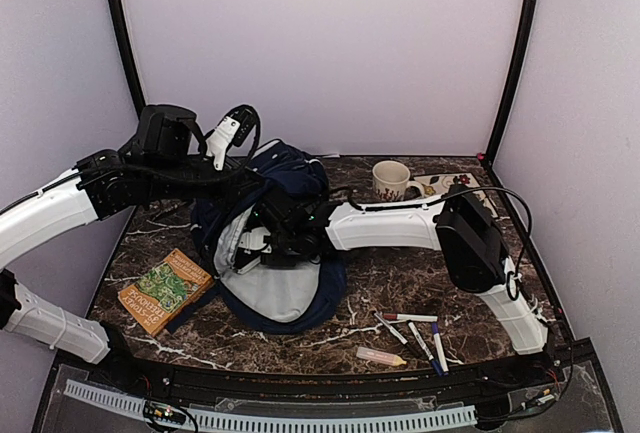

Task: Pack the student bag
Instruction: Move the book to the largest pocket of the bag, then place the largest pocket of the bag in the student bag.

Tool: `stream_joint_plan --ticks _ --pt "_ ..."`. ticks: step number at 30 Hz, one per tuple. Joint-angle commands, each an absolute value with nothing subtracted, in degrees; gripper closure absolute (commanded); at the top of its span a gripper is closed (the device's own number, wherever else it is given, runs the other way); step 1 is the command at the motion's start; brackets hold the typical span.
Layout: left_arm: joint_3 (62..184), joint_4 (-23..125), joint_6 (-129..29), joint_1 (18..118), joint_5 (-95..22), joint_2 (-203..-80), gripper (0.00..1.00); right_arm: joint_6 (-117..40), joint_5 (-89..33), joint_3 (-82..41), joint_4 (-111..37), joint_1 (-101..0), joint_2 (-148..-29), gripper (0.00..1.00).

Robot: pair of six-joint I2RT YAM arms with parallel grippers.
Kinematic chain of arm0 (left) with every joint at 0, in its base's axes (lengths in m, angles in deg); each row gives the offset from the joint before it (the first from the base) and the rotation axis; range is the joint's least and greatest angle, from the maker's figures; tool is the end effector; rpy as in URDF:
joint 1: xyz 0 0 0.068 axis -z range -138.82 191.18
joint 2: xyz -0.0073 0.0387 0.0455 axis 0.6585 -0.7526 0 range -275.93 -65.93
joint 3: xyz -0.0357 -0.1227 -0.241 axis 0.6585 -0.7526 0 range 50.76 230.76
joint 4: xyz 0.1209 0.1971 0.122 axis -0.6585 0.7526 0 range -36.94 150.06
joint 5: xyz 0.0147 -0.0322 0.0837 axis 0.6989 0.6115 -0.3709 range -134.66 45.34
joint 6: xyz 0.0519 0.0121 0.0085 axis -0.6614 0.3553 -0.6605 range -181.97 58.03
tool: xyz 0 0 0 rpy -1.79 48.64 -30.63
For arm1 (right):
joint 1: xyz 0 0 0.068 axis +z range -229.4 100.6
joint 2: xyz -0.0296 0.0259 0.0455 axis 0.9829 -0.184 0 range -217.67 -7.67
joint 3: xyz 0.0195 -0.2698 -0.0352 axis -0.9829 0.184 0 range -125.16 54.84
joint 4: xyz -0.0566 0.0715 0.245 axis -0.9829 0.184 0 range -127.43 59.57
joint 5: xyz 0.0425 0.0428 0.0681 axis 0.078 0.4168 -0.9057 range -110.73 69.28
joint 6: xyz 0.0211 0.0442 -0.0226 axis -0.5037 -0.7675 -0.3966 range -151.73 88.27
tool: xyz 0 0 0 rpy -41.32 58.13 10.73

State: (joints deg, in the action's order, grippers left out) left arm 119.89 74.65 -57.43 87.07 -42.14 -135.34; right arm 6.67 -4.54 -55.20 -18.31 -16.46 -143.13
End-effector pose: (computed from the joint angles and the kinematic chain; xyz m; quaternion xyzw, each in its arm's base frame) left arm 0.1896 -0.1980 0.3785 0.3039 0.7706 -0.2550 0.4988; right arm 0.2511 0.4695 0.1717 -0.6718 0.6209 -0.0456 0.4015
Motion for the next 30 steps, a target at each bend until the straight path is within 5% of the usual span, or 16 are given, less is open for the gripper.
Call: stream_joint_plan --ticks 1,12,18,25,27,30 --pt "121.67 67.13 -57.0 87.54 -39.96 -132.2 1.0 2.85 -1.95 -56.76 -24.13 -16.97 -144.79 0.44" --pt "120.16 67.08 -57.07 87.5 -42.06 -131.86 1.0 -2.41 -7.07 -51.28 -21.73 -16.61 -138.94 0.44" --pt "120.62 69.67 -56.35 87.5 -43.73 -133.51 0.88 -7.38 -12.16 -37.3 -20.8 -16.3 -127.54 0.43" --pt "118.78 73.91 -52.45 87.46 -45.4 -134.98 0.41 -5.11 -27.87 -25.17 -10.28 -16.13 -113.03 0.41" --pt "117.45 74.4 -49.26 87.37 -47.56 -134.12 0.18 -4.73 -29.81 -21.94 -7.89 -16.18 -109.27 0.42" --pt "115.59 77.55 -44.04 87.26 -51.65 -132.88 0.14 -3.85 -33.12 -19.02 -2.64 -16.2 -104.86 0.42"
